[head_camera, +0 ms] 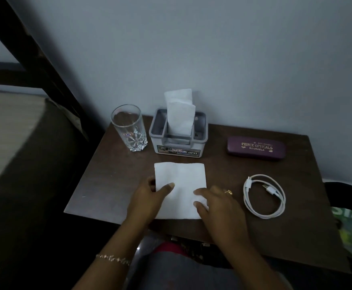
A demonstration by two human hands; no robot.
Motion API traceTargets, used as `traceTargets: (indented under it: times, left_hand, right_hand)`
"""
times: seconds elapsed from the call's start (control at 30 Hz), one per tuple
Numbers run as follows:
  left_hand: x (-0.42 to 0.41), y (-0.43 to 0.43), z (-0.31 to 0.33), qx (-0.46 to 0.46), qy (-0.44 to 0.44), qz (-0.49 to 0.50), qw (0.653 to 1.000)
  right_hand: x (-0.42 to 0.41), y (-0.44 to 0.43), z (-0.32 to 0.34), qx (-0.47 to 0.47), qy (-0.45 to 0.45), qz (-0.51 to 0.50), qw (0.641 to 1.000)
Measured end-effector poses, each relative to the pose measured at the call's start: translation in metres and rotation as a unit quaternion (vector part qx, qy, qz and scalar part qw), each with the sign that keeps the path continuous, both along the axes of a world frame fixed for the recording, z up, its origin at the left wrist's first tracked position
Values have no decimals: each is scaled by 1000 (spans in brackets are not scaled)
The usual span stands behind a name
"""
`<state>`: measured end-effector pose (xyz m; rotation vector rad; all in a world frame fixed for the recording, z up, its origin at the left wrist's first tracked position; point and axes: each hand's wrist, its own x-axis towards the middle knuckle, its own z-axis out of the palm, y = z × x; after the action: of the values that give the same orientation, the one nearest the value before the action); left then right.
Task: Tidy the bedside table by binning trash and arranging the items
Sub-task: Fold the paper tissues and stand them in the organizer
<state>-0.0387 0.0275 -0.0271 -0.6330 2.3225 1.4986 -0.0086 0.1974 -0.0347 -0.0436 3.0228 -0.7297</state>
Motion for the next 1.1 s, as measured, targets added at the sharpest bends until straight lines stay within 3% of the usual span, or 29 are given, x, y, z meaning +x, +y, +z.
traceTargets:
  times: [0.17, 0.23, 0.27, 0.33, 0.4, 0.47, 0.5, 0.53, 0.67, 0.77, 0.83, 0.93, 1.1]
  left_hand:
    - [-6, 8, 18, 76, -11, 6, 997]
    - [-5, 11, 27, 127, -15, 3, 992]
    - [-4, 13, 32, 174, -17, 5, 985]
    - [-1, 15, 47, 276, -29, 11, 961]
    - [4, 17, 58, 330, -43, -2, 943]
    - [9, 18, 60, 338, -48, -20, 940]
    - [12, 19, 60, 334, -47, -22, 941]
    - [15, 20, 55, 322, -45, -17, 946]
    - [27, 25, 27, 234, -38, 38, 971]
    - [33, 30, 9, 148, -25, 60, 987]
    - [32, 32, 6, 128, -14, 74, 989]
    - [31, 30, 4, 166, 2, 80, 983]
    - [33, 30, 5, 177, 24, 89, 980]
  right_hand:
    - [10, 1, -1, -41, -21, -30, 998]
    - [9, 4, 2, -148, -24, -111, 982]
    - [6, 7, 6, -231, -33, -173, 957]
    - [-1, 13, 19, -440, -109, -267, 851]
    - [-1, 18, 31, -634, -214, -248, 700]
    - [3, 21, 40, -749, -269, -218, 565]
    - [6, 22, 41, -777, -276, -216, 523]
    - [8, 23, 39, -783, -273, -212, 517]
    - [7, 29, 17, -655, -252, -240, 670]
    - [10, 26, 12, -561, -241, -245, 753]
    - [10, 24, 12, -543, -234, -242, 770]
    - [8, 27, 12, -542, -230, -235, 774]
    - [7, 25, 18, -484, -201, -224, 822]
